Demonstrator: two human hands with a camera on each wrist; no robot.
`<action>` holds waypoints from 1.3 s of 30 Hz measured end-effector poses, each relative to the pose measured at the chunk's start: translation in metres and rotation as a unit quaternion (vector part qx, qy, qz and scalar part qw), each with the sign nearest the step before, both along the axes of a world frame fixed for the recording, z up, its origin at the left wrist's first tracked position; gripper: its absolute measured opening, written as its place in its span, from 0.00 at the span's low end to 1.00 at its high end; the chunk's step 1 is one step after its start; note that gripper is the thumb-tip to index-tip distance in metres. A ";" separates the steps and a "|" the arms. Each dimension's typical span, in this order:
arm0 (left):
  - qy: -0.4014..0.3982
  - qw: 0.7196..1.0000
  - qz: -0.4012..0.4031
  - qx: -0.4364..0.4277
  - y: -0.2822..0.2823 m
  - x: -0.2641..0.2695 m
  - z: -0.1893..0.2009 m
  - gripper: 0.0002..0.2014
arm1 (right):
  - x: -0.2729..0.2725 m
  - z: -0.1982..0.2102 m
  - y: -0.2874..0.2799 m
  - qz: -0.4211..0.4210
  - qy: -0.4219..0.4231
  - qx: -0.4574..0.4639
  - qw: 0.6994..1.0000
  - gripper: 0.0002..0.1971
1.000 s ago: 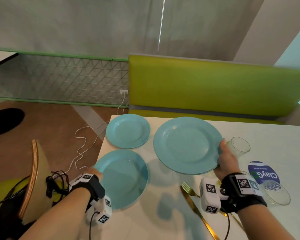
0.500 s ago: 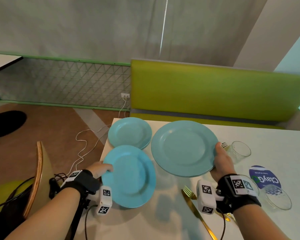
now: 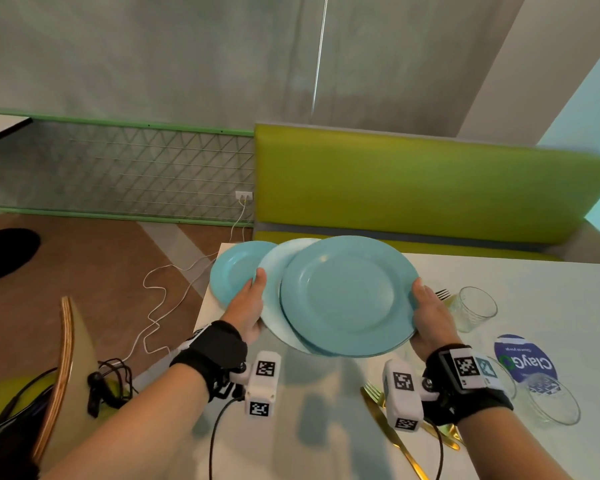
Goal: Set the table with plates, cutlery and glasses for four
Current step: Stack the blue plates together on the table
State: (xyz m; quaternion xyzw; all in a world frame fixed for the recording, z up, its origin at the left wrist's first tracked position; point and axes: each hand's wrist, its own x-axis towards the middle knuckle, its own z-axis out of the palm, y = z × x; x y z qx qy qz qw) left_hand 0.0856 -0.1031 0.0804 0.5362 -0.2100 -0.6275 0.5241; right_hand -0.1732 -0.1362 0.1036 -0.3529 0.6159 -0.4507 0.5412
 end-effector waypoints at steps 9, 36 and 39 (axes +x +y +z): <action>0.053 0.999 0.013 0.001 -0.021 -0.030 0.010 0.26 | 0.000 -0.003 -0.015 -0.002 0.037 -0.036 0.999 0.07; -0.161 0.960 0.121 0.197 -0.084 0.065 -0.122 0.19 | -0.026 -0.039 -0.057 -0.062 -0.052 0.027 0.996 0.12; -0.095 0.969 0.182 0.133 -0.082 0.055 -0.087 0.13 | -0.018 -0.037 -0.060 -0.057 -0.031 0.029 0.997 0.13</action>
